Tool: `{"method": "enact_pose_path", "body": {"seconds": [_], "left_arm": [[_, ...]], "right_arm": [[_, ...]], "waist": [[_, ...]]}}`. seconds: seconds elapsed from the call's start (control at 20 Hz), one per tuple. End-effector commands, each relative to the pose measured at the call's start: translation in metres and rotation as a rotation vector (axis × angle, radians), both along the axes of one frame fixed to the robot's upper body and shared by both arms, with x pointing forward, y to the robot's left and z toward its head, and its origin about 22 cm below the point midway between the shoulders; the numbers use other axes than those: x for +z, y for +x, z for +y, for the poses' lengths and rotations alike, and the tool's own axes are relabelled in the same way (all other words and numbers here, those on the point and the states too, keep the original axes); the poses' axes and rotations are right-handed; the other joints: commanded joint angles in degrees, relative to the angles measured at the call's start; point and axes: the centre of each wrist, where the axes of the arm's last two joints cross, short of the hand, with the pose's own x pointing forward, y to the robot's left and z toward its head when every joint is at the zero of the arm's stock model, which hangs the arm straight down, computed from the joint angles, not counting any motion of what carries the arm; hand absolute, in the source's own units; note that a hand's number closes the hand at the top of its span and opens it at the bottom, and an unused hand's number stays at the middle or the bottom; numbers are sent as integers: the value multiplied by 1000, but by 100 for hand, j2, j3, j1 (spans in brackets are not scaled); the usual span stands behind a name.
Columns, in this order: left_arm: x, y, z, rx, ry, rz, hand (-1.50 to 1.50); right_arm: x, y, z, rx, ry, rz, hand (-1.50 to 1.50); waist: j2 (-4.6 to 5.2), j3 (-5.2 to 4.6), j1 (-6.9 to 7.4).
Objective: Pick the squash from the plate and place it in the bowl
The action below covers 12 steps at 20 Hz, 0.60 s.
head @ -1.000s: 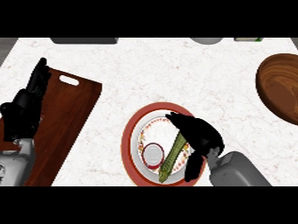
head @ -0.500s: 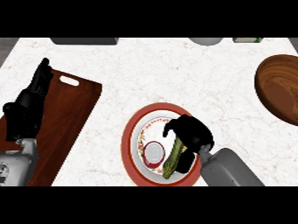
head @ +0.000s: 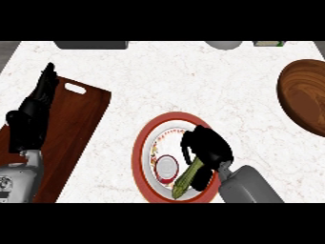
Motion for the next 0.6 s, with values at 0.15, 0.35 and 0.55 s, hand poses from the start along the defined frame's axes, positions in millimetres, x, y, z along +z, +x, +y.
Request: {"method": "enact_pose_path", "body": {"seconds": [0.15,0.35,0.55], "left_arm": [[6,1,6,-22,3,-7,0],[-3,3,-3,-44,4,-21,0],[9,12,-11,-60,-12,-15,0]], "right_arm": [[19,16,40,-279,35,-13,150],[43,45,47,-580,76,-72,150],[83,54,74,-703,221,-178,150]], "waist": [[67,25,134],[114,23,337],[92,27,354]]}}
